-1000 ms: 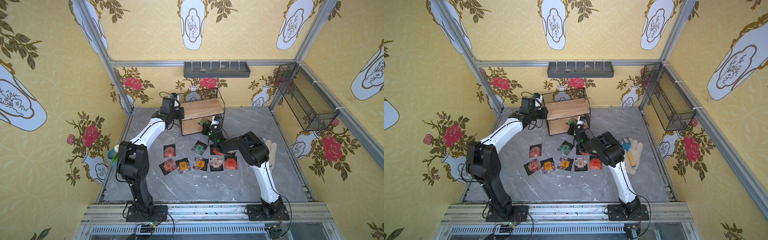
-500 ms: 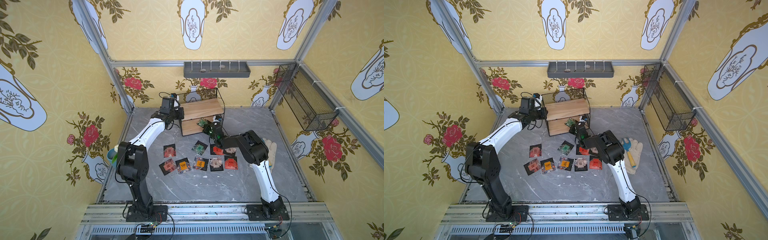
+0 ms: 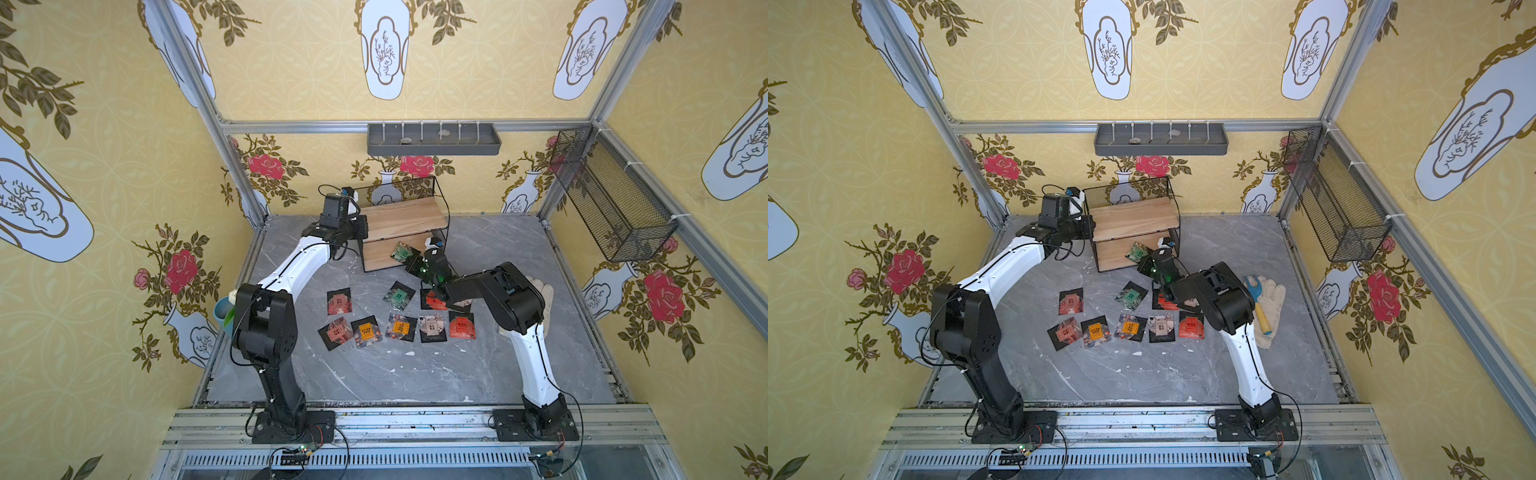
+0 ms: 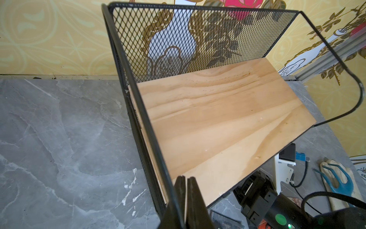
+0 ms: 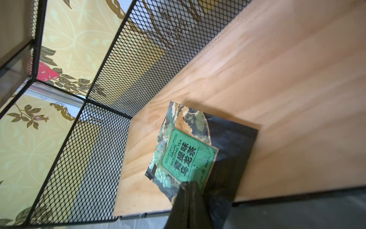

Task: Remove the tea bags from the shelf
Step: Pick up the tea bag from the shelf.

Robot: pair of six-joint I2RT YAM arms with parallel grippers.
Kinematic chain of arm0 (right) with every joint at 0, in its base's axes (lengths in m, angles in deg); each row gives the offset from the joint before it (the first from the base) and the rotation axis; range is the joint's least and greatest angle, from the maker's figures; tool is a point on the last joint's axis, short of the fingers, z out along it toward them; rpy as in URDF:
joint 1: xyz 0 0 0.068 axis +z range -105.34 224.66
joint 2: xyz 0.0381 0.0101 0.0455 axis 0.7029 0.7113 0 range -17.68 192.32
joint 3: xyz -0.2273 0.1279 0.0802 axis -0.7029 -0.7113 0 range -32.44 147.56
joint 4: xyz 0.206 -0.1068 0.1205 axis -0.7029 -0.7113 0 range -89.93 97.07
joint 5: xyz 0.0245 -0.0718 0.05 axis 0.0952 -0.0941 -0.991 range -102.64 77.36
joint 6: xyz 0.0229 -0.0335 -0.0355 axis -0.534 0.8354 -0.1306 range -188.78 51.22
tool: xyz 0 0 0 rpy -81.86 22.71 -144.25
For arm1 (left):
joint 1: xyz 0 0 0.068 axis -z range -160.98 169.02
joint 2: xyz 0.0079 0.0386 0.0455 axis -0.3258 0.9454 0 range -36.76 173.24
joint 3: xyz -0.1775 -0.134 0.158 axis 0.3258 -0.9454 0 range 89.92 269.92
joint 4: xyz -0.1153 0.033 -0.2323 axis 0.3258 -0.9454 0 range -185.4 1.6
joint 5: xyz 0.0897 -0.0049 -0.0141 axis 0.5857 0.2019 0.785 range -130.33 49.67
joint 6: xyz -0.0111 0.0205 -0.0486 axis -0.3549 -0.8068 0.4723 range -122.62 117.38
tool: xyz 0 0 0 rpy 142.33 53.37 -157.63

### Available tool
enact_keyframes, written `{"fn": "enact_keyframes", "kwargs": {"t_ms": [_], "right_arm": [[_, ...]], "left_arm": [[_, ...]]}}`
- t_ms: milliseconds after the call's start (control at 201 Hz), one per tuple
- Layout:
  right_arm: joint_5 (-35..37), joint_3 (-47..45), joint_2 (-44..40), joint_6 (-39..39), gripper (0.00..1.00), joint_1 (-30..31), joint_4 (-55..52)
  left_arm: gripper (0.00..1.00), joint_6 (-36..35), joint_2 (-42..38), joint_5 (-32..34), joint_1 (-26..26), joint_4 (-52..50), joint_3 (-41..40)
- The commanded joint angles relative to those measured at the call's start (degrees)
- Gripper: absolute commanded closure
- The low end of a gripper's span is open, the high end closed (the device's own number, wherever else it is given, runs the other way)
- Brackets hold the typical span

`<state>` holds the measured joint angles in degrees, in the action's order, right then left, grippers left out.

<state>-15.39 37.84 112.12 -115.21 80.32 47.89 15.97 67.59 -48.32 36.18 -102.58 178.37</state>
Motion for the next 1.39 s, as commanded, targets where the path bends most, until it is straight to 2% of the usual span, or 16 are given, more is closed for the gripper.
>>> {"fn": "enact_keyframes", "kwargs": {"t_ms": [0,90,204,607,762,1056,1235,1389], "right_arm": [[-1.36,-0.83,-1.18,1.37,0.89,0.18,-3.62],[-1.90,-1.17,-2.49,1.99,0.82,0.02,-2.87],[-2.09,-2.38,-4.48,2.62,0.67,-0.06,-2.14],[-3.36,-11.00,-12.31,1.44,0.48,-1.90,1.20],[-6.45,-13.82,-12.81,-2.06,0.48,-3.98,3.09],[-15.34,-11.99,-6.54,-9.19,0.52,-5.34,9.85],[-17.46,-10.47,-3.45,-12.74,0.55,-5.60,12.84],[-17.91,-9.04,-1.54,-14.23,0.61,-5.87,13.97]], "left_arm": [[1.00,0.32,-0.47,-0.63,0.02,3.62,0.06],[1.00,0.33,-0.44,-0.61,-0.01,3.54,0.05],[1.00,0.48,-0.34,-0.62,0.01,3.45,0.10],[1.00,0.48,-0.22,-0.83,0.01,3.54,-0.11],[1.00,0.48,-0.20,-0.89,0.01,3.72,-0.20],[1.00,0.48,-0.47,-0.89,0.01,3.63,-0.38],[1.00,0.48,-0.72,-0.89,-0.01,3.63,-0.55],[1.00,0.58,-0.70,-0.89,0.03,3.79,-0.90]]}}
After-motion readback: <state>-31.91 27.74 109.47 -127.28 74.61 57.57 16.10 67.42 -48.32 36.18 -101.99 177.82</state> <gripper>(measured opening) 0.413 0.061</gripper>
